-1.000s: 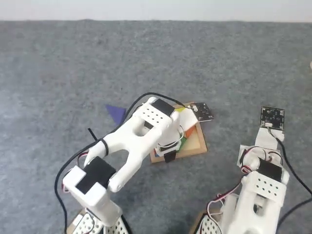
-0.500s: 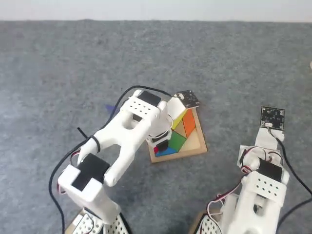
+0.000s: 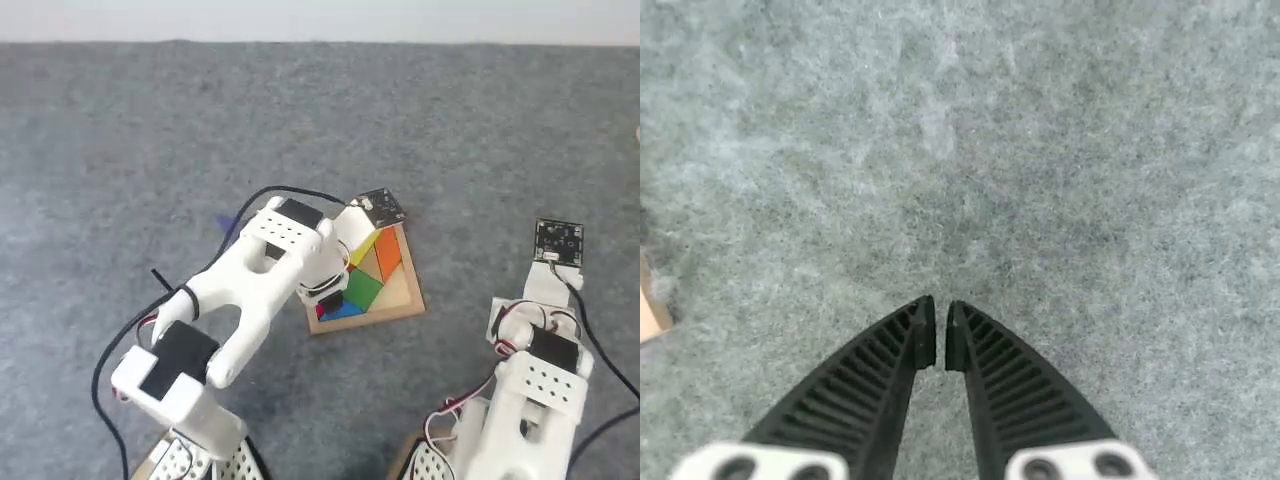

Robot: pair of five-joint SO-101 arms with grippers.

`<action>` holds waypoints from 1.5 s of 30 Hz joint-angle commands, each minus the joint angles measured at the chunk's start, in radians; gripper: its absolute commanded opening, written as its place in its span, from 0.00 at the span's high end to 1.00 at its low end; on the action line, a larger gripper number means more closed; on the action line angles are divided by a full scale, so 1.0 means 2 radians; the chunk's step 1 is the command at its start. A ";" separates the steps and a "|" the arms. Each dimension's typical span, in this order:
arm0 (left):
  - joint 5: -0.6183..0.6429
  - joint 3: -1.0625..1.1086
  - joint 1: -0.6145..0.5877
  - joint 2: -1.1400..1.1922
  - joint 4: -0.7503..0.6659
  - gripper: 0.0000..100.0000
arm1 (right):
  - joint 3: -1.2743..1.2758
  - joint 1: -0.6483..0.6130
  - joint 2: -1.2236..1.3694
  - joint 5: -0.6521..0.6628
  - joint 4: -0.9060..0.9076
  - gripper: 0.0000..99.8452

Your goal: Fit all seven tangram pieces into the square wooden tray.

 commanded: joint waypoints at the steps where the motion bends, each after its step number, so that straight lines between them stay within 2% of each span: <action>1: 0.002 -0.020 -0.012 -0.032 -0.002 0.78 | -0.005 -0.004 -0.001 0.005 -0.009 0.97; 6: 0.070 -0.069 -0.094 -0.072 0.009 0.78 | -0.004 -0.004 -0.001 0.005 -0.009 0.97; 11: 0.141 -0.072 -0.176 -0.078 0.005 0.78 | -0.004 -0.004 -0.001 0.005 -0.009 0.97; 15: 0.223 -0.065 -0.220 -0.079 -0.009 0.78 | -0.004 -0.005 -0.001 0.005 -0.009 0.97; 18: 0.245 -0.059 -0.254 -0.083 -0.008 0.78 | -0.004 -0.023 0.003 0.025 -0.009 0.97; 21: 0.245 -0.044 -0.308 -0.083 -0.012 0.78 | -0.008 -0.066 0.004 0.066 -0.004 0.97; 24: 0.245 -0.026 -0.379 -0.083 -0.018 0.78 | -0.042 -0.109 0.005 0.069 0.007 0.96; 28: 0.244 0.020 -0.450 -0.084 -0.091 0.78 | -0.166 -0.161 0.030 0.060 0.091 0.96; 33: 0.247 0.026 -0.500 -0.138 -0.101 0.78 | -0.331 -0.264 0.162 0.021 0.141 0.96; 39: 0.235 0.032 -0.615 -0.240 -0.102 0.78 | -0.496 -0.403 0.386 -0.011 0.142 0.96; 40: 0.212 0.033 -0.608 -0.254 -0.100 0.78 | -0.523 -0.416 0.418 -0.022 0.145 0.96; 42: 0.160 0.033 -0.554 -0.266 -0.081 0.78 | -0.565 -0.422 0.456 -0.052 0.153 0.96; 45: 0.147 0.020 -0.466 -0.249 -0.061 0.78 | -0.568 -0.392 0.448 -0.082 0.139 0.97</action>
